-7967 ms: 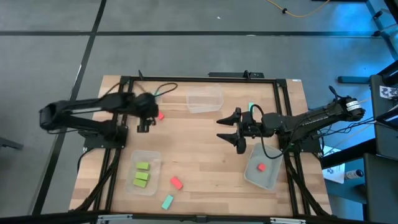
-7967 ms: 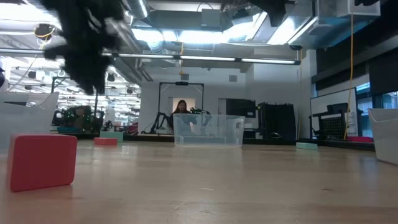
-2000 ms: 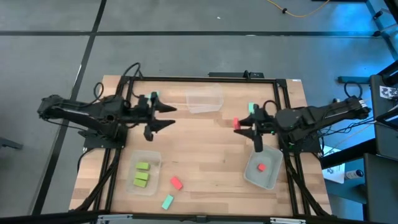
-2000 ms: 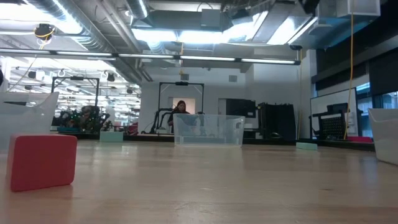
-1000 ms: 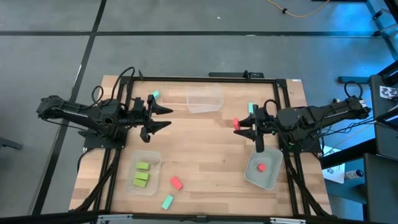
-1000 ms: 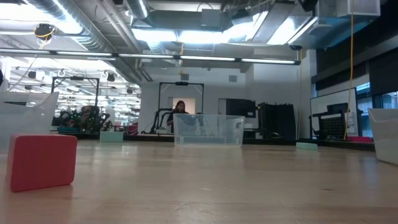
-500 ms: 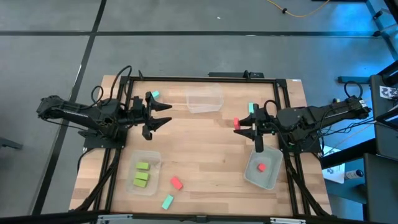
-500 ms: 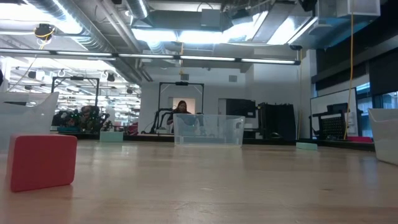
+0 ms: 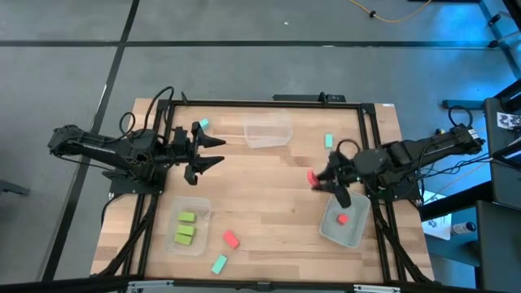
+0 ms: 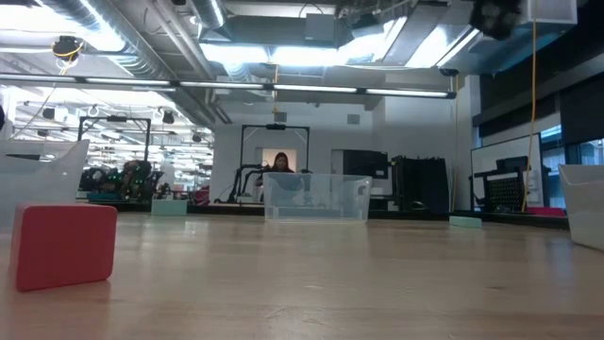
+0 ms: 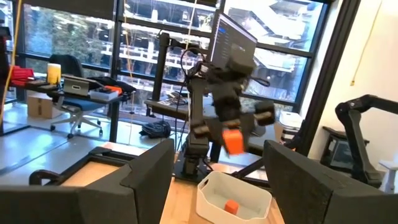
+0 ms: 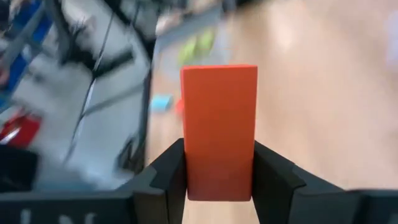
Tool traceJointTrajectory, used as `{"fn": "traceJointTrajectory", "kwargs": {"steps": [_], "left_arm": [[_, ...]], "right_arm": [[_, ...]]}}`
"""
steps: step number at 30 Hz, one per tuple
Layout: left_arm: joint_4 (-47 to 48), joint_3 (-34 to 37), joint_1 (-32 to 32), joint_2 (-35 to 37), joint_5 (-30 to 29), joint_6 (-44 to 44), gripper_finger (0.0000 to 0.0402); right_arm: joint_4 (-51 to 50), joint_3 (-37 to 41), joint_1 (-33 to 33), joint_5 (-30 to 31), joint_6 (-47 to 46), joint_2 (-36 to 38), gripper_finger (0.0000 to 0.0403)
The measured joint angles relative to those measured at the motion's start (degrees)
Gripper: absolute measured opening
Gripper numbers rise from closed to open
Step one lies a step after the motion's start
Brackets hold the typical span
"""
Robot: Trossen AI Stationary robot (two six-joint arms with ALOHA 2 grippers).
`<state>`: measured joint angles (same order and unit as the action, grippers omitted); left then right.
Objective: Sort & place blocks by color
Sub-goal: Put the top orange block into the gray bin, then put the orange block into the gray bin
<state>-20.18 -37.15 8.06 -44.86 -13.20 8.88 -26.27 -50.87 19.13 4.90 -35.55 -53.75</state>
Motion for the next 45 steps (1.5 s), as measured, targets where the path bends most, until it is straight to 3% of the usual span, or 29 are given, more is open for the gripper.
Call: {"fn": "traceJointTrajectory", "kwargs": {"steps": [6,10,15,25,40,42,45], "left_arm": [[0.0,0.0,0.0,0.0,-0.8,-0.2,0.0238],[0.0,0.0,0.0,0.0,-0.8,-0.5,0.0238],[0.0,0.0,0.0,0.0,-0.8,-0.5,0.0238],[0.0,0.0,0.0,0.0,-1.1,-0.5,0.0238],[0.0,0.0,0.0,0.0,-2.4,-0.5,0.0238],[0.0,0.0,0.0,0.0,-2.4,-0.5,0.0238],[0.0,0.0,0.0,0.0,-2.4,-0.5,0.0238]], "right_arm": [[-13.3,0.0,12.8,-7.6,-19.8,-3.4,0.0135],[-22.6,0.9,23.4,-6.6,-34.0,-7.1,0.0135],[-26.3,6.3,26.3,-6.2,-44.7,-11.4,0.0135],[-22.7,16.8,19.6,-7.0,-45.0,-13.2,0.0135],[-20.0,18.5,19.6,-6.3,-45.0,-13.1,0.0136],[-19.6,18.5,19.6,-6.6,-45.0,-12.9,0.0154],[-19.5,18.7,19.6,-6.7,-44.9,-12.3,0.0215]]}}
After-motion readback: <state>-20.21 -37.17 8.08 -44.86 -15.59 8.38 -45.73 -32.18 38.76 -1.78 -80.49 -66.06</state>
